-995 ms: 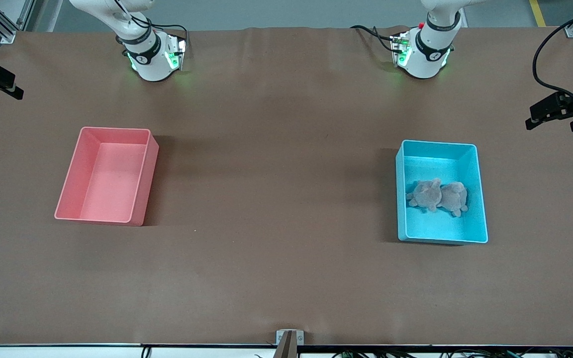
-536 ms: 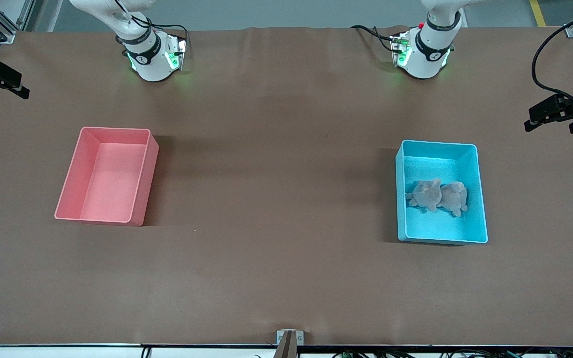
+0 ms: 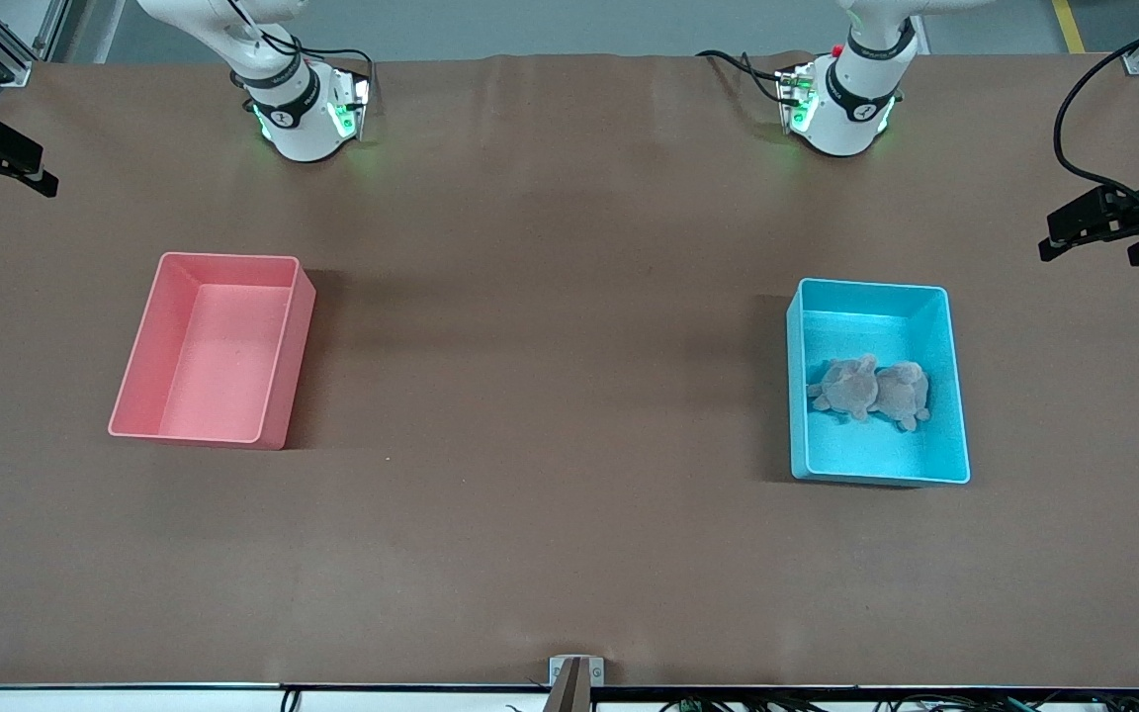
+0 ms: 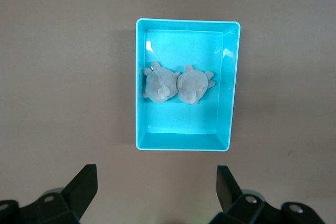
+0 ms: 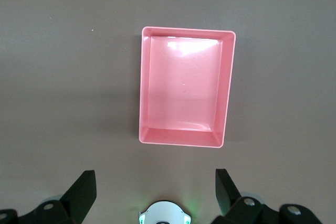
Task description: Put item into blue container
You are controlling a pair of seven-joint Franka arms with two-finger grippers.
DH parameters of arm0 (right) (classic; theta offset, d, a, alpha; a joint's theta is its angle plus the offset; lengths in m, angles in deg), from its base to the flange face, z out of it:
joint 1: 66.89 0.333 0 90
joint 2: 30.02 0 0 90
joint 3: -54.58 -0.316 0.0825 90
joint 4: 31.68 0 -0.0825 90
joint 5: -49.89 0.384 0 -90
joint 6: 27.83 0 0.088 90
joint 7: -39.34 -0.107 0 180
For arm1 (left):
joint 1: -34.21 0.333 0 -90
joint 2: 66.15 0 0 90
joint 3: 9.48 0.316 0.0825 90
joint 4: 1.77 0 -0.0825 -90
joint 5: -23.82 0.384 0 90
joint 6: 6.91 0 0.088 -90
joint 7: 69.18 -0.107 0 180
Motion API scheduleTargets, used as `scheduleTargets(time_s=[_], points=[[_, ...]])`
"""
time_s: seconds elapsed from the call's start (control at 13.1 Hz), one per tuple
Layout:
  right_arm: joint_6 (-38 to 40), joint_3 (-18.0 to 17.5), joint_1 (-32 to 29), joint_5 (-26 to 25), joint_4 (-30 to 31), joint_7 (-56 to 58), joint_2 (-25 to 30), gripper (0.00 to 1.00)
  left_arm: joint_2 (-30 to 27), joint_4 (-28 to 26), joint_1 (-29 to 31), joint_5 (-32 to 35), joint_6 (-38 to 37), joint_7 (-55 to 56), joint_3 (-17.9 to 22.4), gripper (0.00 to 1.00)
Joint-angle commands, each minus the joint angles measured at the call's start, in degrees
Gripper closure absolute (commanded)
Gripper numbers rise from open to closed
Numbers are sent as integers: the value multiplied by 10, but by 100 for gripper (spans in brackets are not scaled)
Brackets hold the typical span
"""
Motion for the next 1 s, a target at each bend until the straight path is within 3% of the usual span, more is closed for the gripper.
scheduleTargets(time_s=[0.0, 0.92], points=[[1, 1, 0, 7, 6, -1, 10, 0, 0, 9, -6, 10, 3, 2, 5, 0], [3, 2, -1, 6, 7, -2, 9, 0, 0, 9, 12, 22, 44, 4, 5, 0]])
